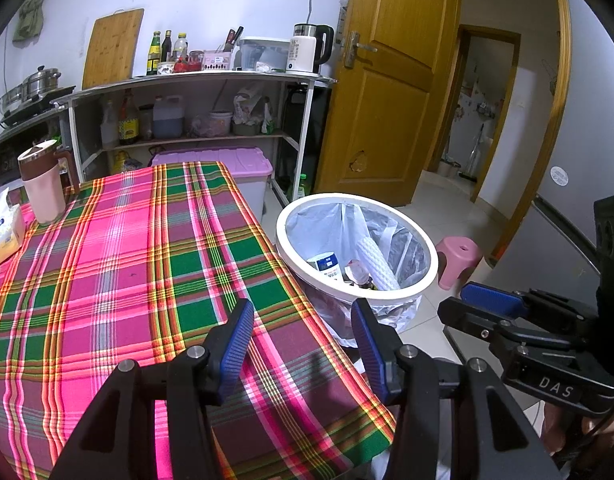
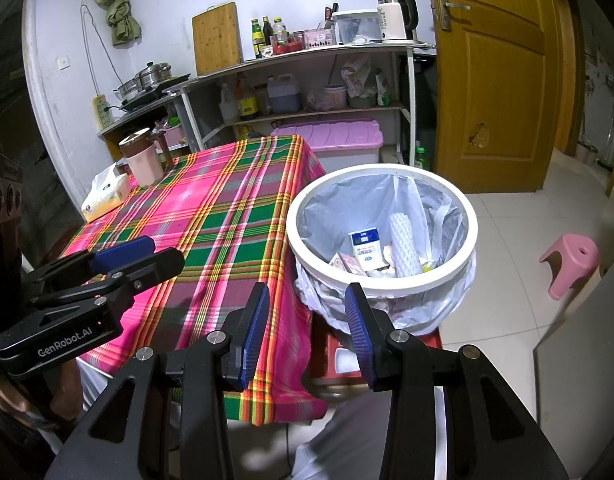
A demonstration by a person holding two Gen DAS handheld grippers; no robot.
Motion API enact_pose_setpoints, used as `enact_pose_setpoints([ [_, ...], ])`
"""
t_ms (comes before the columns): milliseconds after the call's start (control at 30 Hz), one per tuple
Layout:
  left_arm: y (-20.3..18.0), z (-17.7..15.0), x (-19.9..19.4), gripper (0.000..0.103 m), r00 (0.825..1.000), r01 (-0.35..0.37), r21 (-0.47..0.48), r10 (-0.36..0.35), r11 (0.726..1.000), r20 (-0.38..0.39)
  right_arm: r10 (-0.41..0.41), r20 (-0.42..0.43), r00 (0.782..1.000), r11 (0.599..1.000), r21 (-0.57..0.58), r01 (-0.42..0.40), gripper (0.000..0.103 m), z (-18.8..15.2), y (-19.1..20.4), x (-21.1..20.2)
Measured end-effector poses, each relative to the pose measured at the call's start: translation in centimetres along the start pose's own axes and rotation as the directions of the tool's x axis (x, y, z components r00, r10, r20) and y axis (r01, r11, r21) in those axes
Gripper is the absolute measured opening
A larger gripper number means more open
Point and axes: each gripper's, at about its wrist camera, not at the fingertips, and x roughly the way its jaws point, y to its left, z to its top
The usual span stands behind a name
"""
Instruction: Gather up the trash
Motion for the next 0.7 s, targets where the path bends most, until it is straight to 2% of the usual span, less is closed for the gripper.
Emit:
enact_pose_setpoints([
  [700, -0.20, -0.36, 0.09, 0.050, 0.999, -0.033, 0.011, 0.033, 0.999, 0.009, 0.001, -0.001, 1.000, 1.000, 0.000, -0.001, 0.041, 0.09, 0.00, 0.00],
])
